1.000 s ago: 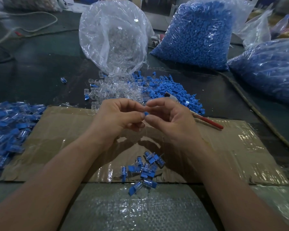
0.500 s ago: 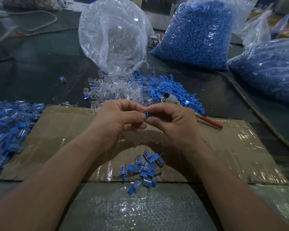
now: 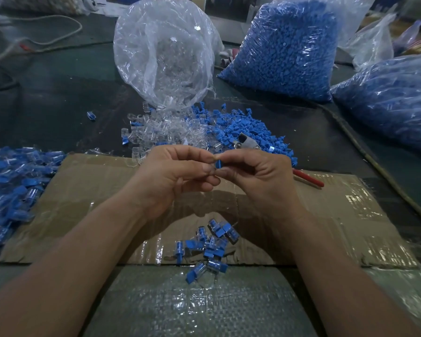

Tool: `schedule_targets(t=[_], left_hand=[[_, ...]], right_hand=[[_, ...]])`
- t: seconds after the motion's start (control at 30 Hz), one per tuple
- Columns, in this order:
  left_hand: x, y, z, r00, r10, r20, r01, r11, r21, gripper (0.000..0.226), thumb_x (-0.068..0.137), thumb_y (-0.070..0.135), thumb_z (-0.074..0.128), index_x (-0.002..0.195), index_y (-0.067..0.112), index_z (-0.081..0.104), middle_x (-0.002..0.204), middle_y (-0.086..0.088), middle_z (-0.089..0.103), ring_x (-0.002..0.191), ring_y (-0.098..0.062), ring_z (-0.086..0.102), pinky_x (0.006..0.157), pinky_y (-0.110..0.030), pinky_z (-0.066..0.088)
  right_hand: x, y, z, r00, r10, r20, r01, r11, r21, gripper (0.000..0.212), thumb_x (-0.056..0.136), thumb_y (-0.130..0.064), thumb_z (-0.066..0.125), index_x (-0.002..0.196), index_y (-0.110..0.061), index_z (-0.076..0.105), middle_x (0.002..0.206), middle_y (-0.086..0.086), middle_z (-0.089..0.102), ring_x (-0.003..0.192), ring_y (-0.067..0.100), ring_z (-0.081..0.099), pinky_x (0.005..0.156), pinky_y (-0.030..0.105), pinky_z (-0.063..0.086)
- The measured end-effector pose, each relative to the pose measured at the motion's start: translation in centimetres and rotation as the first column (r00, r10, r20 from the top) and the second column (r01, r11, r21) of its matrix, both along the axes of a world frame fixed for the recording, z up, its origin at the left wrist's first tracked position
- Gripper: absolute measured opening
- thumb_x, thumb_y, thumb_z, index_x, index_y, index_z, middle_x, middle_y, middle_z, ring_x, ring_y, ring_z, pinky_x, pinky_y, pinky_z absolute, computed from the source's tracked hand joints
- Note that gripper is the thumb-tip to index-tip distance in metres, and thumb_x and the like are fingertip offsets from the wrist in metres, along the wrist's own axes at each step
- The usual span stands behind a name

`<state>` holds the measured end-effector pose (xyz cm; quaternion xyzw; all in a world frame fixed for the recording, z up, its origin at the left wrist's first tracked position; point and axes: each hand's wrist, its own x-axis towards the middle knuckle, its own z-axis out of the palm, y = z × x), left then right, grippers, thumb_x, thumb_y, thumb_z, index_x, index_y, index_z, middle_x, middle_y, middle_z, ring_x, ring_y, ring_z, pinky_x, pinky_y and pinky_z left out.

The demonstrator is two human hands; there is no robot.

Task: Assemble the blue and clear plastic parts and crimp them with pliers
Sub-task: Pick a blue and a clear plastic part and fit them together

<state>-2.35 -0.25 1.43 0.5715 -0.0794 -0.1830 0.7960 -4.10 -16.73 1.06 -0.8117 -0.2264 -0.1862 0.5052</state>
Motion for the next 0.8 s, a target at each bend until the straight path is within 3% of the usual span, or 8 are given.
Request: schedule_targets(t=[0.3, 0.8], left_hand=[[0.03, -0.04, -0.09, 0.999, 0.007, 0.037, -0.009, 0.998, 0.06, 0.009, 0.056, 0.003, 0.067, 0.061, 0.01, 0.07, 0.063, -0.011, 0.067, 0.052, -0.018, 0.065, 0.048, -0.019, 0.052], [-0.02, -0.18, -0.13, 0.997, 0.035, 0.061, -0.043, 0.989, 0.14, 0.014, 0.055, 0.007, 0.066, 0.068, 0.004, 0.062, 0.058, -0.008, 0.065, 0.048, -0.015, 0.061, 0.045, -0.018, 0.049]], right_hand=[[-0.09, 0.05, 0.07, 1.0, 0.007, -0.004, -0.007, 1.0, -0.03, 0.028, 0.073, -0.01, 0.07, 0.098, -0.02, 0.064, 0.084, -0.019, 0.063, 0.082, 0.001, 0.064, 0.074, 0.014, 0.052], [-0.2, 0.31, 0.01, 1.0, 0.025, 0.0, -0.025, 0.998, -0.063, 0.03, 0.072, -0.008, 0.071, 0.1, -0.017, 0.063, 0.085, -0.009, 0.064, 0.082, 0.003, 0.064, 0.075, 0.015, 0.052]])
